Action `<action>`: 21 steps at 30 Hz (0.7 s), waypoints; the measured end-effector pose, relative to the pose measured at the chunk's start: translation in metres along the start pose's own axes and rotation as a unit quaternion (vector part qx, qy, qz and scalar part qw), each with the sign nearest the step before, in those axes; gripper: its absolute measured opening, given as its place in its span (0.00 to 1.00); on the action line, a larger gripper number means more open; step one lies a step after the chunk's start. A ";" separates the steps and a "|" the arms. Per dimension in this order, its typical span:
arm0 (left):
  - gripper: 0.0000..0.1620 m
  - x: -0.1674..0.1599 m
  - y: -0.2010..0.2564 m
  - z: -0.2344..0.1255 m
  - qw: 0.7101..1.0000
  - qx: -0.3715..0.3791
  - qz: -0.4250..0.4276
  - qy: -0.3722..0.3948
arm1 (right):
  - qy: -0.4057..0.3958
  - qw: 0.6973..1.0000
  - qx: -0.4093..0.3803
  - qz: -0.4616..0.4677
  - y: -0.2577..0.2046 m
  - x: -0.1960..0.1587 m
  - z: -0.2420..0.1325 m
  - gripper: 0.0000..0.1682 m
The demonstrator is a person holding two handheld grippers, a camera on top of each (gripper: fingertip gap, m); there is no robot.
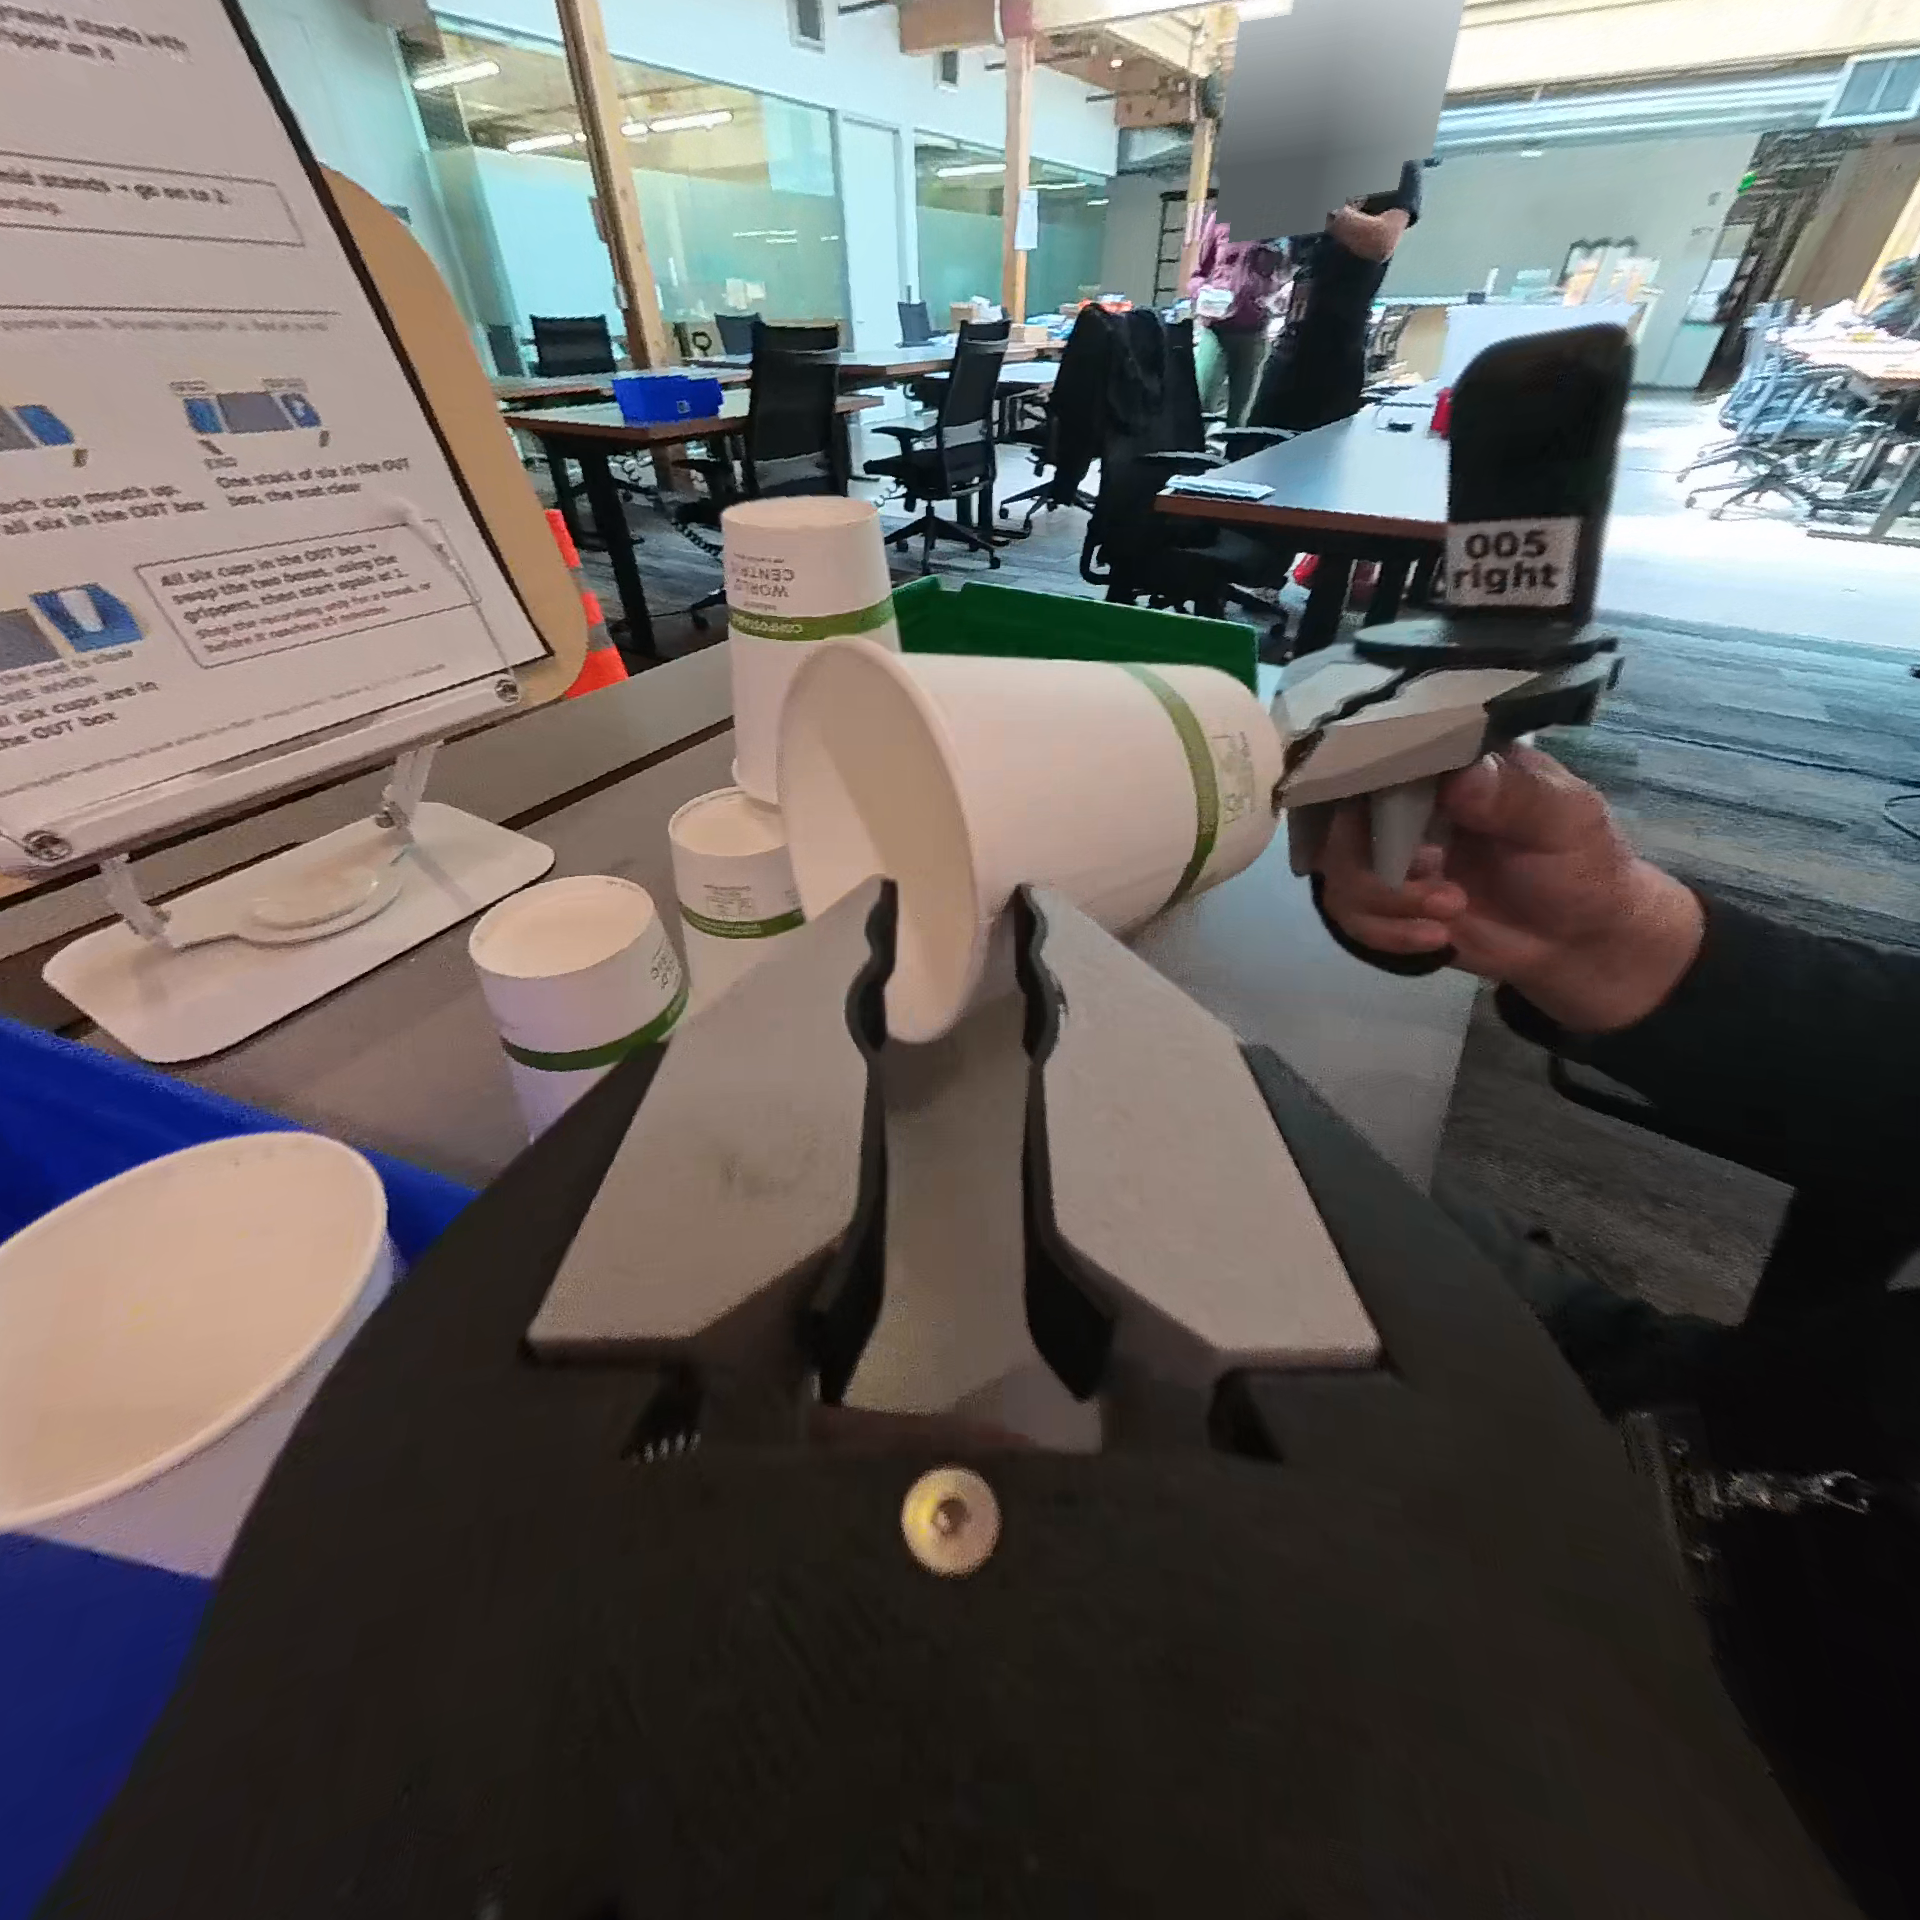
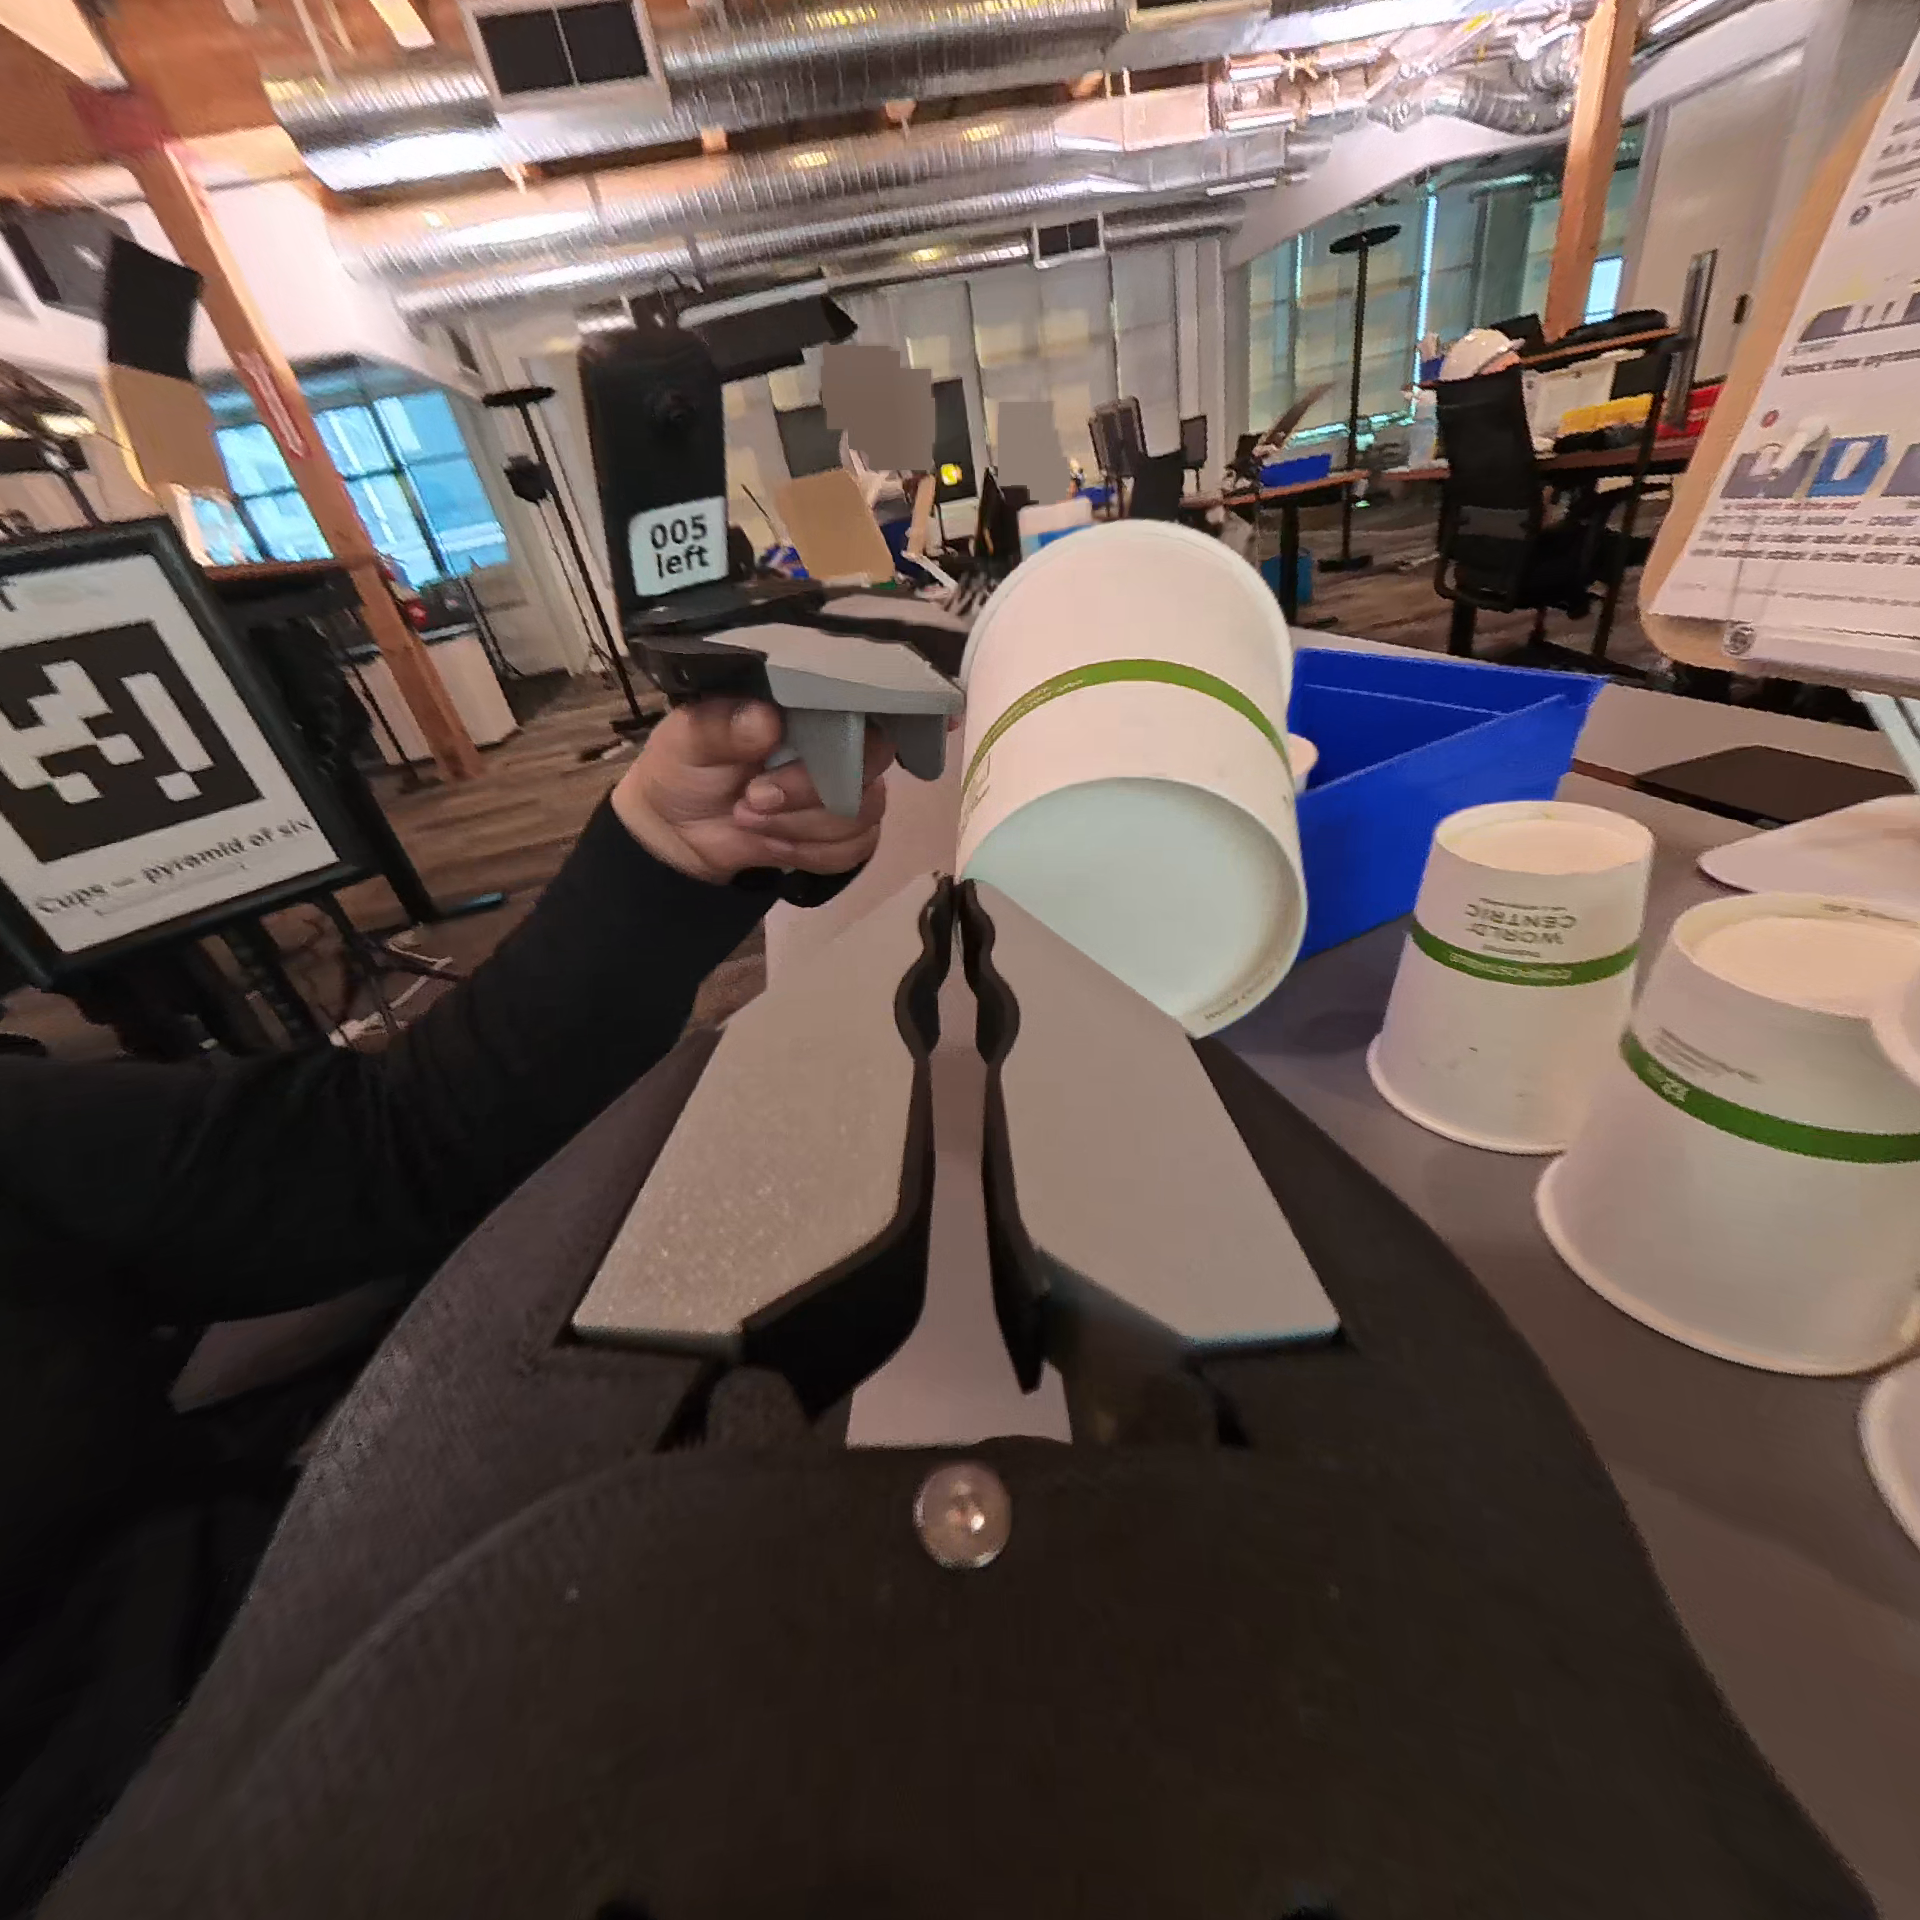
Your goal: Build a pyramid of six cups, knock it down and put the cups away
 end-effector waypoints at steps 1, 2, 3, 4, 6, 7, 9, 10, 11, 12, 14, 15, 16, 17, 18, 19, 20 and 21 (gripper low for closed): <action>0.15 -0.002 -0.004 0.002 1.000 0.016 0.002 -0.006 | -0.008 1.000 -0.004 0.001 0.003 0.002 0.000 0.00; 0.17 -0.003 -0.006 0.002 1.000 0.025 0.003 -0.010 | -0.014 1.000 -0.004 0.004 0.005 0.006 0.000 0.00; 0.18 -0.003 -0.007 0.002 0.999 0.030 0.004 -0.012 | -0.022 1.000 0.000 0.009 0.008 0.010 0.000 0.00; 0.21 -0.003 -0.009 0.001 0.999 0.035 0.006 -0.014 | -0.032 0.999 -0.002 0.011 0.011 0.015 0.001 0.00; 0.24 -0.002 -0.017 -0.004 0.998 0.059 0.012 -0.015 | -0.056 0.998 -0.021 -0.002 0.022 0.029 0.000 0.00; 0.25 -0.001 -0.023 -0.007 0.997 0.075 0.014 -0.014 | -0.071 0.997 -0.034 -0.009 0.028 0.037 0.000 0.00; 0.25 0.004 -0.032 -0.018 0.995 0.095 0.013 -0.005 | -0.099 0.994 -0.051 -0.021 0.037 0.057 0.001 0.00; 0.25 0.008 -0.035 -0.023 0.995 0.099 0.009 0.003 | -0.123 0.990 -0.058 -0.026 0.042 0.066 0.003 0.00; 0.24 0.012 -0.037 -0.029 0.995 0.100 0.004 0.013 | -0.155 0.985 -0.074 -0.034 0.049 0.072 0.005 0.00; 0.23 0.016 -0.039 -0.035 0.995 0.102 0.000 0.025 | -0.190 0.976 -0.094 -0.044 0.057 0.078 0.007 0.00; 0.20 0.022 -0.044 -0.045 0.993 0.107 -0.010 0.045 | -0.254 0.957 -0.127 -0.058 0.073 0.090 0.014 0.00; 0.20 0.025 -0.047 -0.048 0.992 0.110 -0.015 0.053 | -0.285 0.947 -0.139 -0.054 0.079 0.096 0.018 0.00; 0.19 0.026 -0.049 -0.051 0.992 0.112 -0.019 0.058 | -0.310 0.938 -0.148 -0.051 0.085 0.101 0.023 0.00; 0.19 0.027 -0.050 -0.054 0.991 0.114 -0.020 0.062 | -0.339 0.927 -0.154 -0.044 0.090 0.105 0.027 0.00; 0.19 0.027 -0.052 -0.055 0.991 0.116 -0.019 0.064 | -0.370 0.914 -0.160 -0.037 0.094 0.107 0.032 0.00; 0.19 0.027 -0.053 -0.056 0.991 0.117 -0.019 0.066 | -0.401 0.900 -0.166 -0.035 0.098 0.108 0.037 0.00; 0.19 0.028 -0.053 -0.056 0.991 0.114 -0.021 0.068 | -0.435 0.883 -0.173 -0.035 0.102 0.107 0.040 0.00; 0.19 0.028 -0.052 -0.056 0.992 0.105 -0.026 0.070 | -0.470 0.863 -0.183 -0.035 0.108 0.106 0.043 0.00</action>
Point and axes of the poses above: each gripper's, where its closed fingertips meet, z out along the fingers, x out of its top, y = z × x across the jaws, the point moved 2 cm from there along -z, back along the fingers, and after that the axes turned 7 degrees about x, right-handed, at the moved point
